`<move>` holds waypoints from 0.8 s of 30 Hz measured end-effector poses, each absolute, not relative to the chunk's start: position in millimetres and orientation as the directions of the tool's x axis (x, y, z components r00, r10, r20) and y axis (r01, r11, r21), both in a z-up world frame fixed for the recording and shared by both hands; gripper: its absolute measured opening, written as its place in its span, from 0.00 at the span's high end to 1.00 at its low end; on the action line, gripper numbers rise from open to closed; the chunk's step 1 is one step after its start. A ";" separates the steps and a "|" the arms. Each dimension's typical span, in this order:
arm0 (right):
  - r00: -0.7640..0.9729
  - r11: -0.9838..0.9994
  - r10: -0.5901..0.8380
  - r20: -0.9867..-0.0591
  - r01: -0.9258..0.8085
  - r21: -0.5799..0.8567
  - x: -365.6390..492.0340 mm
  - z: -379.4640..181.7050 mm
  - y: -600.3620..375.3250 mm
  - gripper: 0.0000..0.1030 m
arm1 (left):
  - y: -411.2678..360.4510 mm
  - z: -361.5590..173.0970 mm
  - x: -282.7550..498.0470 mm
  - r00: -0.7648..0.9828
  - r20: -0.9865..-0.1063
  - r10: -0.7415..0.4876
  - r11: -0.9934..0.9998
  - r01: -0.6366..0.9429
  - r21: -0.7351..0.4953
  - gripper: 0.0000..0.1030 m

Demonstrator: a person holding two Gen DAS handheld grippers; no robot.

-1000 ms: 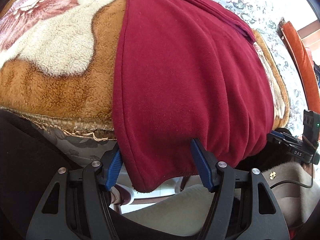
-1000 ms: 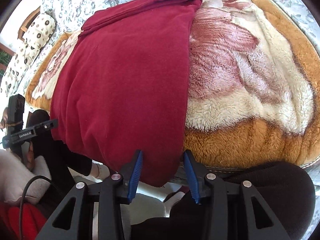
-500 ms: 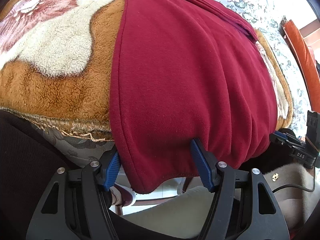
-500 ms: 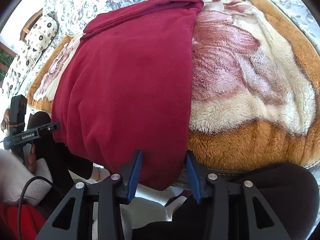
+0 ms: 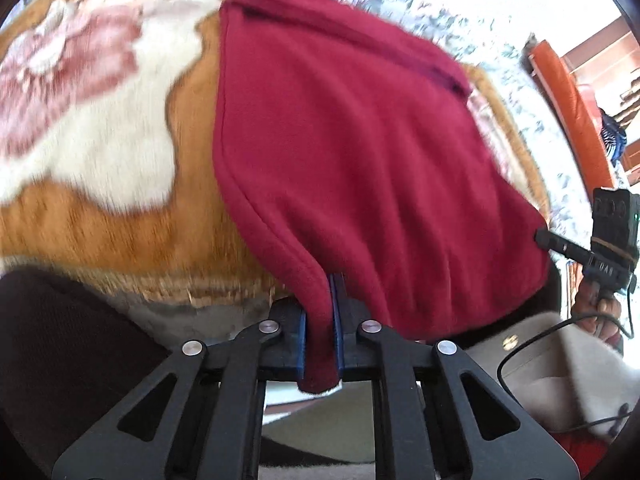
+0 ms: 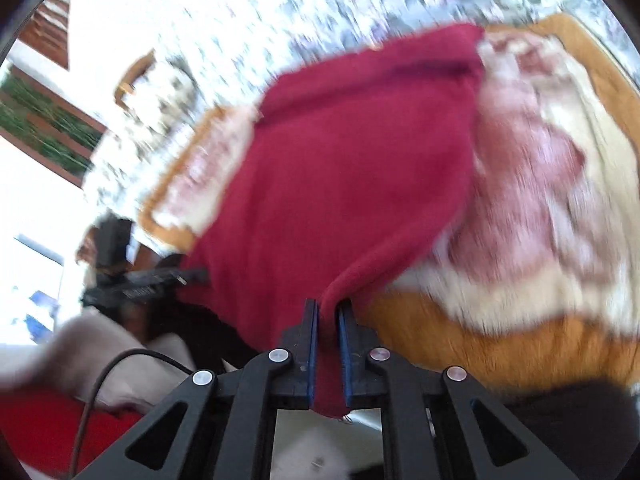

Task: Fold small clothes
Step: 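Grasp the hem with both tools and fold it up toward the collar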

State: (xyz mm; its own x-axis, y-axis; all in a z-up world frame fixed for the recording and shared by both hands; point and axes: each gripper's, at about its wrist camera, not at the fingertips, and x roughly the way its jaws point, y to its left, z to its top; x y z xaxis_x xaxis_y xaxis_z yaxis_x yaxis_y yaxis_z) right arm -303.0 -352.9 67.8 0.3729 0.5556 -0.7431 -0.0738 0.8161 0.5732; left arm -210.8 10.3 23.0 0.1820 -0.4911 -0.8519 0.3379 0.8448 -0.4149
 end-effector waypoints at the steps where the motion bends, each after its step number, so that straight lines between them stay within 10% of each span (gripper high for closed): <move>1: 0.408 0.798 0.573 -0.711 -0.076 0.598 -295.8 76.2 -358.5 0.94 | 9.7 28.1 -207.4 0.189 -0.846 -0.498 0.841 0.342 -0.419 0.92; 20: 0.683 0.790 0.424 -0.595 0.042 0.611 -125.3 127.5 -443.3 0.99 | -33.2 87.9 -16.5 0.386 -0.753 -0.533 0.840 0.344 -0.418 0.92; 22: 0.682 0.747 0.487 -0.546 0.000 0.665 -129.1 128.7 -447.4 0.94 | -40.4 83.7 -11.9 0.389 -0.760 -0.520 0.846 0.358 -0.395 0.92; 24: 0.688 0.771 0.468 -0.554 -0.011 0.637 -140.1 127.3 -448.2 0.53 | -42.4 76.2 -7.6 0.375 -0.771 -0.515 0.848 0.358 -0.392 0.92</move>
